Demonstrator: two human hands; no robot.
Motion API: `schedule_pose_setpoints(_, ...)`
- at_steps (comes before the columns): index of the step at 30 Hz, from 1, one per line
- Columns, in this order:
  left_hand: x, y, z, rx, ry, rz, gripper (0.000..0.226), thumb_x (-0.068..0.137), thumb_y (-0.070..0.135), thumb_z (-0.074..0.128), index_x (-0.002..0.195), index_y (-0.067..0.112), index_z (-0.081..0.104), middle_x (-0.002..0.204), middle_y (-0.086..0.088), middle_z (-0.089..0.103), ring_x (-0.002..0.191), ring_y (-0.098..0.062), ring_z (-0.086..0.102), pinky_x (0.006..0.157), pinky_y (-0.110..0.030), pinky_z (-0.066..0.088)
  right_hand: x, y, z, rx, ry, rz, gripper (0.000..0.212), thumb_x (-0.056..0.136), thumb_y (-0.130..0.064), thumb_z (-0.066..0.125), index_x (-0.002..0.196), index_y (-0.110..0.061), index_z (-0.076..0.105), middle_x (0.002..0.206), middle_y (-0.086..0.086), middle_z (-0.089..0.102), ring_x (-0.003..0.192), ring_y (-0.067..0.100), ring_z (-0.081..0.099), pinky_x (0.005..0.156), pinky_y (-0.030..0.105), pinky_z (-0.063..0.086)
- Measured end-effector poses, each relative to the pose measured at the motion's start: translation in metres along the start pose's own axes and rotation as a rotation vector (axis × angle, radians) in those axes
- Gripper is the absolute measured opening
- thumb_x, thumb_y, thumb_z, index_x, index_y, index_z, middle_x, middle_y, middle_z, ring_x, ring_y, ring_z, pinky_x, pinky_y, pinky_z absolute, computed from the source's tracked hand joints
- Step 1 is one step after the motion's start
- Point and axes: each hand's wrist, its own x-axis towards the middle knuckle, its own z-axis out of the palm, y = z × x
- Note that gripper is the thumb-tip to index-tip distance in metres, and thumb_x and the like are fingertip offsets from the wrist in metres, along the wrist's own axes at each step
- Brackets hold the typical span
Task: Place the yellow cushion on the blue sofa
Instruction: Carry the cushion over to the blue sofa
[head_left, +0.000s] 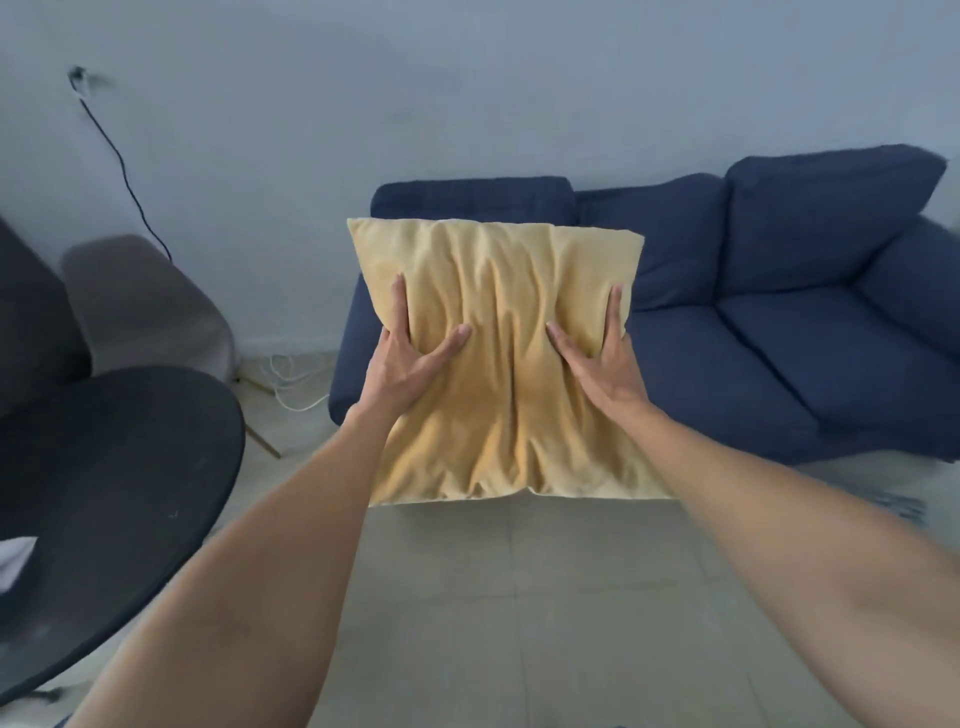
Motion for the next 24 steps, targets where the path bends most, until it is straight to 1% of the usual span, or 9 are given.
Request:
schedule_pose_setpoints(2,0.007,0.018,-0.012,-0.027,0.039,0.049,0.123,0.077,0.088,0.069,0.166,0.051,-0.007,0.171,0.015,0.03,0.151,-0.014,0.04,0.109,-0.029,0.034,0.007,-0.023,-0.012,0.009,0.035,-0.056,0.106,0.073,-0.1,0.05,0.138,-0.074,-0.03,0.169,0.017,0.028,0.15,0.038,0.037,0.113,0.054,0.038)
schedule_pose_setpoints(4,0.012,0.033,-0.024,-0.052,0.073,0.097,0.124,0.077,0.086,0.071,0.166,0.052,-0.008,0.172,0.02,0.023,0.151,-0.01,0.038,0.11,-0.029,0.034,0.012,-0.045,-0.021,-0.006,0.06,-0.099,0.106,0.071,-0.101,0.049,0.138,-0.076,-0.03,0.172,0.018,0.022,0.153,0.038,0.033,0.115,0.057,0.037)
schedule_pose_setpoints(6,0.016,0.046,-0.035,-0.074,0.084,0.119,0.125,0.076,0.086,0.072,0.166,0.053,-0.009,0.172,0.021,0.023,0.145,-0.003,0.04,0.11,-0.028,0.034,0.017,-0.064,-0.031,-0.006,0.074,-0.144,0.107,0.071,-0.101,0.049,0.138,-0.076,-0.03,0.169,0.02,0.026,0.152,0.038,0.035,0.115,0.053,0.038)
schedule_pose_setpoints(8,0.023,0.059,-0.044,-0.086,0.099,0.141,0.126,0.074,0.087,0.073,0.165,0.055,-0.008,0.17,0.019,0.029,0.137,0.001,0.042,0.107,-0.025,0.034,0.021,-0.081,-0.039,0.005,0.092,-0.188,0.109,0.071,-0.101,0.05,0.141,-0.074,-0.03,0.166,0.021,0.032,0.147,0.038,0.041,0.109,0.048,0.042)
schedule_pose_setpoints(11,0.035,0.075,-0.058,-0.098,0.114,0.16,0.126,0.073,0.089,0.072,0.163,0.057,-0.009,0.171,0.015,0.03,0.147,-0.01,0.043,0.108,-0.027,0.034,0.03,-0.104,-0.049,0.017,0.113,-0.227,0.114,0.069,-0.103,0.049,0.149,-0.071,-0.026,0.164,0.021,0.034,0.144,0.038,0.045,0.107,0.048,0.043)
schedule_pose_setpoints(14,0.05,0.085,-0.07,-0.106,0.13,0.181,0.126,0.072,0.09,0.072,0.162,0.059,-0.01,0.17,0.01,0.033,0.148,-0.016,0.043,0.108,-0.029,0.035,0.041,-0.12,-0.054,0.044,0.144,-0.282,0.114,0.071,-0.101,0.051,0.152,-0.07,-0.022,0.162,0.02,0.038,0.141,0.037,0.047,0.103,0.049,0.044)
schedule_pose_setpoints(18,0.069,0.088,-0.074,-0.115,0.135,0.218,0.124,0.073,0.088,0.073,0.161,0.062,-0.01,0.169,0.012,0.033,0.149,-0.015,0.041,0.109,-0.03,0.035,0.055,-0.126,-0.054,0.068,0.188,-0.33,0.112,0.074,-0.097,0.055,0.154,-0.07,-0.019,0.159,0.016,0.041,0.139,0.035,0.05,0.101,0.049,0.046)
schedule_pose_setpoints(20,0.08,0.087,-0.07,-0.122,0.138,0.225,0.124,0.073,0.087,0.074,0.161,0.063,-0.009,0.168,0.01,0.035,0.148,-0.014,0.041,0.109,-0.03,0.035,0.064,-0.125,-0.053,0.076,0.192,-0.334,0.112,0.075,-0.096,0.057,0.154,-0.07,-0.018,0.162,0.014,0.039,0.142,0.034,0.047,0.103,0.05,0.045)
schedule_pose_setpoints(24,0.108,0.078,-0.058,-0.129,0.15,0.211,0.123,0.074,0.086,0.074,0.162,0.061,-0.007,0.169,0.005,0.034,0.15,-0.017,0.042,0.114,-0.034,0.037,0.096,-0.122,-0.049,0.074,0.183,-0.333,0.111,0.075,-0.096,0.056,0.155,-0.07,-0.016,0.164,0.011,0.037,0.146,0.032,0.044,0.107,0.051,0.044)
